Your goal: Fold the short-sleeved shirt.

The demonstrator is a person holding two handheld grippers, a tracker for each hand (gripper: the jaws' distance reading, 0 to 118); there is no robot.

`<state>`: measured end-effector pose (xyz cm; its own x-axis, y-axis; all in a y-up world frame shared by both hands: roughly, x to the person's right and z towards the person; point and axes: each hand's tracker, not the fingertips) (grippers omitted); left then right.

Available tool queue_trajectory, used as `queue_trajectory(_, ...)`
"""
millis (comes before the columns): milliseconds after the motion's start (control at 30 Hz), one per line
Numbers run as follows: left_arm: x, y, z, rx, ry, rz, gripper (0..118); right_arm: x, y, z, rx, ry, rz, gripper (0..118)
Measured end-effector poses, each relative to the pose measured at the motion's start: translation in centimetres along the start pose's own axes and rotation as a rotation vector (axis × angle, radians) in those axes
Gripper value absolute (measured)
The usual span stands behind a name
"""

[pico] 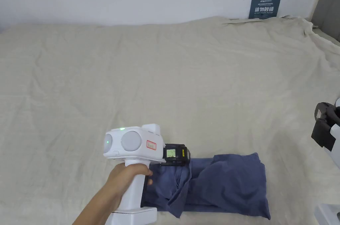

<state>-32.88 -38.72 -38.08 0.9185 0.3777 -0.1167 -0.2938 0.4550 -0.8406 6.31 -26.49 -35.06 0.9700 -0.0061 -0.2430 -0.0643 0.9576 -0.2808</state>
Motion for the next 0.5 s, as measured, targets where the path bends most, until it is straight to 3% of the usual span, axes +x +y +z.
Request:
queue_trajectory(267,-3.5,-0.5,5.9,0.193,0.134,-0.038,118,-0.5,0.5,0.1,0.014,0.014,-0.001,0)
queue_trajectory(333,-4.3,-1.1,6.3,0.229,0.184,-0.042,111,-0.5,0.6,0.1,0.017,0.016,-0.001,0)
queue_trajectory(367,-4.7,-1.6,6.4,0.258,0.196,-0.038,101,-0.6,0.6,0.1,0.016,0.019,-0.002,0)
queue_trajectory(433,-5.2,-2.7,6.0,0.3,0.212,-0.057,56,-0.6,0.5,0.0,0.014,0.019,-0.001,0)
queue_trajectory(500,-5.5,-3.6,5.2,0.304,0.207,-0.05,19,-0.6,0.4,0.0,0.009,0.019,-0.004,0)
